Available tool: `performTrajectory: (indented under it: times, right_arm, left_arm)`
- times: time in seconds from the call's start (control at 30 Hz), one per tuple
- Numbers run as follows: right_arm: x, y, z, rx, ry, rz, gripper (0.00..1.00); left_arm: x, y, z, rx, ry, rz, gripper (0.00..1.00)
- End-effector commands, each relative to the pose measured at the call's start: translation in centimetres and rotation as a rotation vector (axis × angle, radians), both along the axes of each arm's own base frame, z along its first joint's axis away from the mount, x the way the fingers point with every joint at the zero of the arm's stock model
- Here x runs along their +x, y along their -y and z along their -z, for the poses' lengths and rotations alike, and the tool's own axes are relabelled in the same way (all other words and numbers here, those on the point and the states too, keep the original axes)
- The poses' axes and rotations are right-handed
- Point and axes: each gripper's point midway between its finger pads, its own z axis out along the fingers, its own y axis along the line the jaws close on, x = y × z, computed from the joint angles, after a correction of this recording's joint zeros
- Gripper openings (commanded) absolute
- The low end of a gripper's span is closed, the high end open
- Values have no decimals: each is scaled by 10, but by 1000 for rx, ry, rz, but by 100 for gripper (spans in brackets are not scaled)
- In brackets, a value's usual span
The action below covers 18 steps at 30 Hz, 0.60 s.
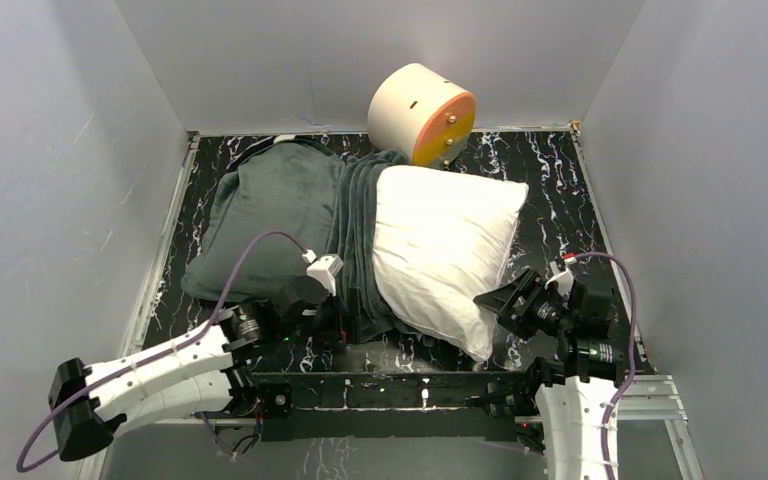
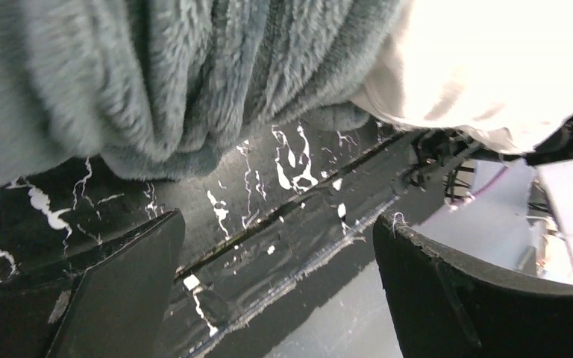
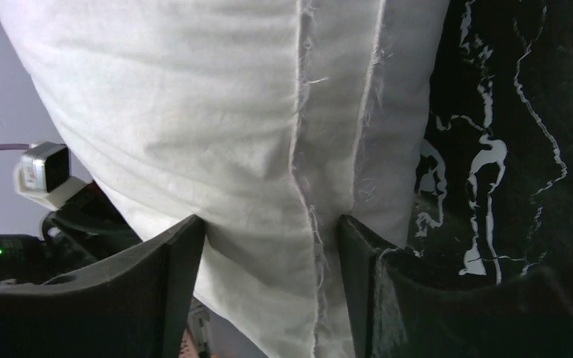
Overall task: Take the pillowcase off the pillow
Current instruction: Remove the pillow from the pillowcase.
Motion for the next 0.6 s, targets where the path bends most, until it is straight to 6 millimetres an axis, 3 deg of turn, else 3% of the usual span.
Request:
performTrajectory:
  times: [0.0,0.1,0.17,0.33,0.5,0.57]
  right_arm:
    - [-6,-15,5,92,-26,-110,56]
    - [10,-16,-10,129,11,-110,25]
    - [25,-12,-24,117,42,-76,14]
    - [52,0,-63,64,107,-1,10]
    - [56,-2,-82,101,151,11,10]
    - [55,-2,-85,106,160,16,10]
  left_arm:
    - [12,28,14,-6,57,-40,96]
    - [18,44,18,-9,109,-60,96]
    - [24,58,21,-56,127,-77,96]
    - [44,68,35,-90,181,-182,97]
    - [70,58,41,-162,278,-356,95]
    - [80,56,36,-166,336,-392,85]
